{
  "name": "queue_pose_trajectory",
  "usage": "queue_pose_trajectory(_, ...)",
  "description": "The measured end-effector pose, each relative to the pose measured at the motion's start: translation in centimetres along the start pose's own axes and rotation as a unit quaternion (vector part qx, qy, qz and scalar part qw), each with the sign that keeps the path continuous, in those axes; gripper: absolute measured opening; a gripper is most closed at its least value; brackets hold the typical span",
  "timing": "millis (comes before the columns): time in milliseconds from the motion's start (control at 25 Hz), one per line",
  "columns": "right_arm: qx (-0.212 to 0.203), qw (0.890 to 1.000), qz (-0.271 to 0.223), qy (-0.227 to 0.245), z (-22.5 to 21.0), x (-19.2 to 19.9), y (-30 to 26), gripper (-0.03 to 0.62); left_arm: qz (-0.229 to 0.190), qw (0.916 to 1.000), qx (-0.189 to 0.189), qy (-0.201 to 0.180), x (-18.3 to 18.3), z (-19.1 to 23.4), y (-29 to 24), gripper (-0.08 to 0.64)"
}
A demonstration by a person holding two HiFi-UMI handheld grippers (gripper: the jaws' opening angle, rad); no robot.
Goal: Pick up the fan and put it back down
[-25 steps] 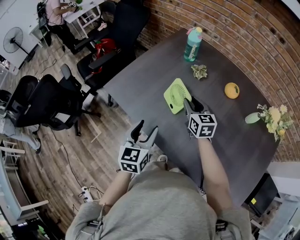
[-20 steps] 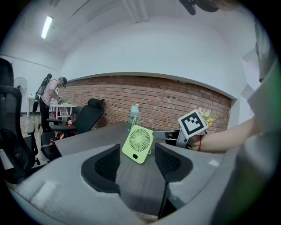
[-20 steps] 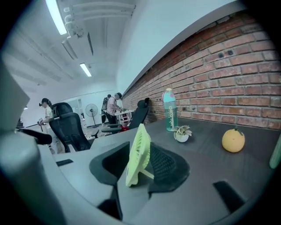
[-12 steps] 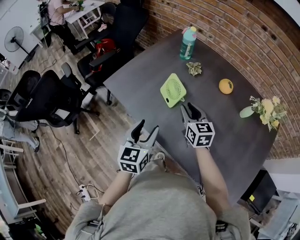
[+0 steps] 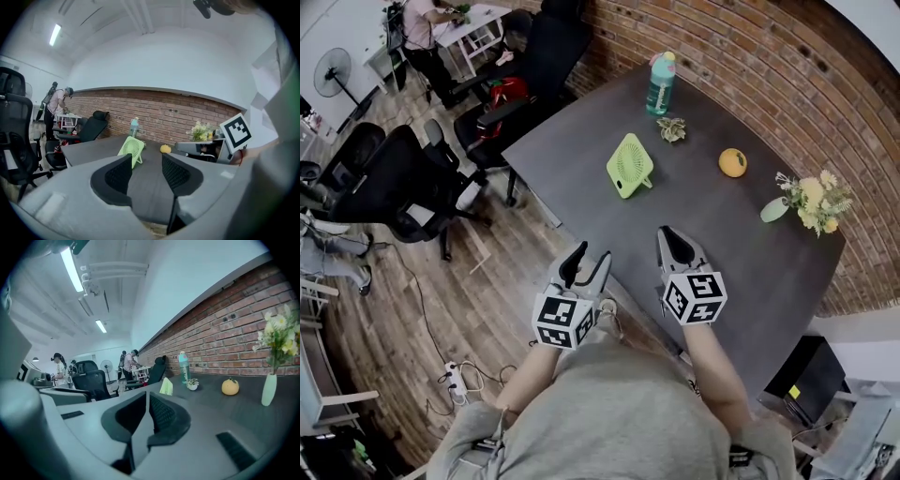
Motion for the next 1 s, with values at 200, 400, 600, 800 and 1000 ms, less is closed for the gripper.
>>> queue_pose_trajectory(200,-0.011,1.000,-0.013,0.007,1.1,0.0,4.8,0.018,-0.006,0.9999,-0.010,-0.003,1.0,-3.3,2.3,0.166)
queue_pose_trajectory(400,-0.023,0.999,-0.018,0.034,2.5,1.1,9.5,0.008,-0.015,0.9997,-0.017,-0.003,1.9,-6.5,4.8,0.131)
queue_pose_trajectory(600,-0.032,0.998,-0.020,0.056,4.1,2.6,14.2,0.003,-0.022,0.9996,-0.015,-0.006,2.7,-9.8,7.6,0.093)
queue_pose_trajectory(800,-0.036,0.997,-0.020,0.068,5.1,4.1,18.0,0.003,-0.029,0.9994,-0.019,-0.001,3.7,-12.0,9.8,0.052)
queue_pose_trajectory(1000,-0.035,0.997,-0.019,0.062,5.8,5.4,21.3,0.003,-0.025,0.9996,-0.014,-0.003,4.7,-13.8,11.9,0.034)
Point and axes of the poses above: the fingertips, and each gripper's own axes: y backward along the fingers, z to its left, x out of its underside, the point moved 1 cm from there along y, backward along the fingers, and after that the axes turned 1 degree about x, right-handed, at the moved point
